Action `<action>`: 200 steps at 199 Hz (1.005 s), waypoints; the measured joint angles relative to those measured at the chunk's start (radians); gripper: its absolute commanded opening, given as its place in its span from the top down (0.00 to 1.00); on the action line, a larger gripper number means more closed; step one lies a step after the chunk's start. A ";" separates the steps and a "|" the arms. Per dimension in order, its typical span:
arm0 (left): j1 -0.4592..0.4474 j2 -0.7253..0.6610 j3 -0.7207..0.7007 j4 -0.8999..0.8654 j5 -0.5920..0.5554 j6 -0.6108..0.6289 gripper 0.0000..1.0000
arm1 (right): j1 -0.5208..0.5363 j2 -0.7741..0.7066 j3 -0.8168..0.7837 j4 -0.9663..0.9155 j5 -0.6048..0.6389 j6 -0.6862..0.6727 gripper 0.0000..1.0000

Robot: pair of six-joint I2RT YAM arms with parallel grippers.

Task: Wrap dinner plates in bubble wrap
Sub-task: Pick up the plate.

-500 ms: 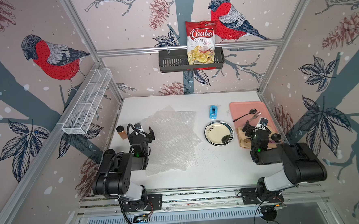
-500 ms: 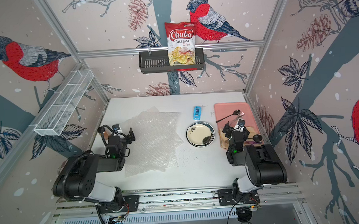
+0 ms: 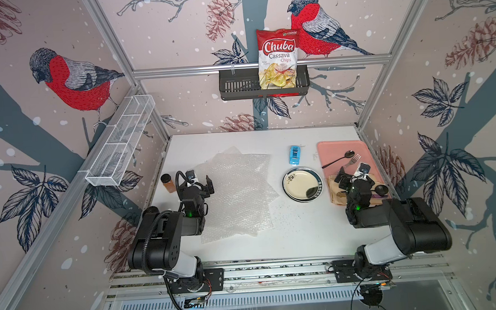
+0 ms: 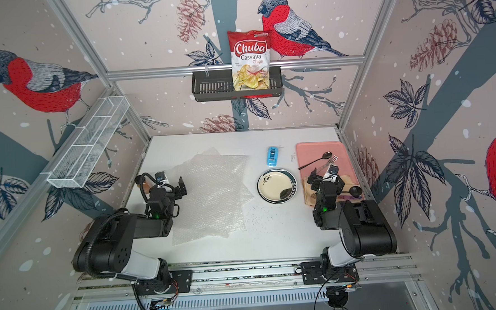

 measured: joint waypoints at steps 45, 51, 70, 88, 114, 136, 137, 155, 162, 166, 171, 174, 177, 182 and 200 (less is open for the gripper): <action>0.000 0.000 0.000 0.000 0.000 0.000 0.02 | 0.000 0.000 0.000 0.000 0.000 0.000 0.00; 0.000 0.000 0.000 0.000 0.000 0.000 0.02 | 0.000 0.000 0.000 0.000 0.000 0.000 0.00; 0.000 0.000 0.000 0.000 0.000 0.000 0.03 | 0.000 0.000 0.000 0.000 0.000 0.000 0.00; 0.000 -0.001 0.000 0.000 0.003 0.000 0.04 | 0.000 -0.002 -0.001 0.000 0.000 0.000 0.00; 0.005 -0.033 0.085 -0.110 0.007 0.007 0.10 | 0.000 -0.074 0.035 -0.073 0.014 0.000 0.00; 0.005 -0.058 0.263 -0.282 0.025 0.006 0.12 | 0.000 -0.179 0.129 -0.206 -0.008 0.004 0.01; 0.005 -0.059 0.272 -0.291 0.029 0.005 0.12 | 0.000 -0.185 0.133 -0.214 -0.010 0.005 0.00; -0.002 -0.074 0.363 -0.438 0.033 -0.032 0.12 | 0.000 -0.258 0.191 -0.364 -0.062 0.047 0.00; -0.008 -0.080 0.386 -0.488 0.034 -0.050 0.12 | 0.003 -0.280 0.217 -0.423 -0.098 0.070 0.01; -0.013 -0.084 0.397 -0.512 0.037 -0.058 0.12 | 0.003 -0.289 0.234 -0.455 -0.121 0.090 0.02; -0.023 -0.087 0.414 -0.548 0.041 -0.073 0.12 | 0.004 -0.297 0.255 -0.495 -0.148 0.109 0.03; -0.029 -0.089 0.422 -0.566 0.044 -0.081 0.12 | 0.004 -0.300 0.270 -0.525 -0.169 0.120 0.04; -0.036 -0.090 0.430 -0.581 0.050 -0.087 0.12 | 0.005 -0.302 0.284 -0.549 -0.187 0.132 0.05; -0.050 -0.092 0.444 -0.609 0.060 -0.105 0.12 | 0.007 -0.301 0.309 -0.595 -0.219 0.147 0.07; -0.110 -0.092 0.477 -0.679 0.100 -0.154 0.12 | 0.040 -0.267 0.399 -0.757 -0.313 0.195 0.11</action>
